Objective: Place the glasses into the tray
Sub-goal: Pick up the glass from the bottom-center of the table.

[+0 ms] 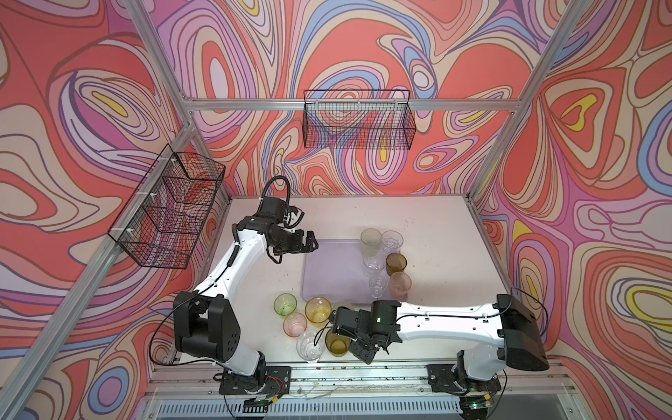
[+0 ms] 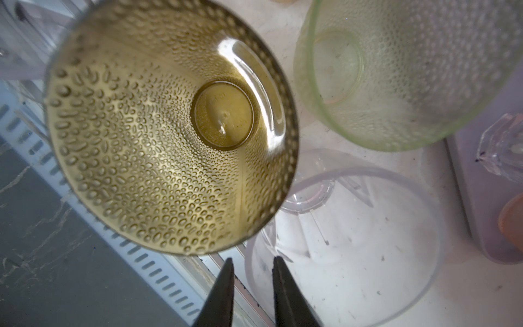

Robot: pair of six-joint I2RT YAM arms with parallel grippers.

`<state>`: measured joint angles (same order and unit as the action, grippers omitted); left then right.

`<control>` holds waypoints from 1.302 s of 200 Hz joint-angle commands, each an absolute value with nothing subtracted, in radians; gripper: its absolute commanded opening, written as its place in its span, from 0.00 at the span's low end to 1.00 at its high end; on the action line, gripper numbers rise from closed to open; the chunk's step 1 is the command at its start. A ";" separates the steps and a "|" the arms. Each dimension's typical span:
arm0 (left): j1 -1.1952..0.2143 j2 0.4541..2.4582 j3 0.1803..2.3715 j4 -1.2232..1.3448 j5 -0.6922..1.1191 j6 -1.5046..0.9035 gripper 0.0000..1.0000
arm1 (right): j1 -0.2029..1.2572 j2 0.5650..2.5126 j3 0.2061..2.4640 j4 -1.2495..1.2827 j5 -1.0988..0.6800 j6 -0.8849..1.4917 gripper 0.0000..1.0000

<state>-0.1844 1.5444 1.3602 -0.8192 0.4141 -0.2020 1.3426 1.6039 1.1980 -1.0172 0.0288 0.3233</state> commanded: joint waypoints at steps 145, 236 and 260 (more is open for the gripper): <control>-0.192 1.535 1.381 -0.845 0.407 -0.183 1.00 | 1.348 1.623 1.183 -1.020 0.040 0.332 0.09; -0.192 1.533 1.381 -0.845 0.408 -0.184 1.00 | 1.348 1.603 1.237 -1.099 0.091 0.360 0.00; -0.192 1.533 1.382 -0.845 0.408 -0.185 1.00 | 1.348 1.600 1.265 -1.136 0.116 0.371 0.00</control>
